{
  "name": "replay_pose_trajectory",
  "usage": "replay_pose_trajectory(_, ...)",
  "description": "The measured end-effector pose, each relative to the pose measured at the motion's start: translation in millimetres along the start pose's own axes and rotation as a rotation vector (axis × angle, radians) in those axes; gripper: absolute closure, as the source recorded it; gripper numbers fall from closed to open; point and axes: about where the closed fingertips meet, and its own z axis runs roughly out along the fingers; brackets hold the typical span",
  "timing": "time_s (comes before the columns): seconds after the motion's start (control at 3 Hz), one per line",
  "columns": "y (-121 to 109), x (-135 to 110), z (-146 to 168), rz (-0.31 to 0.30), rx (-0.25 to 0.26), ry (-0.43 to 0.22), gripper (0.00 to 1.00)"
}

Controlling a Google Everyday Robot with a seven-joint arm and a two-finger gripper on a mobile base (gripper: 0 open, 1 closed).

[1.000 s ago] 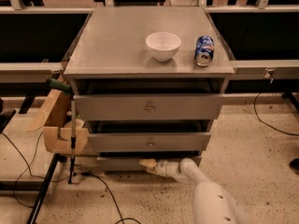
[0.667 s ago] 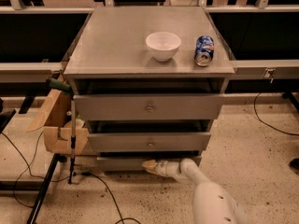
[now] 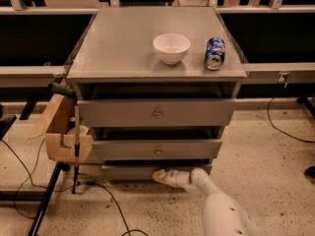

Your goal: Open bottom drawer

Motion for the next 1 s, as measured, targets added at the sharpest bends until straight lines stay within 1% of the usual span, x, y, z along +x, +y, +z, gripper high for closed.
replay_pose_trajectory(1.0,-6.1,1.0,0.8,-0.006,-0.005,-0.001,1.0)
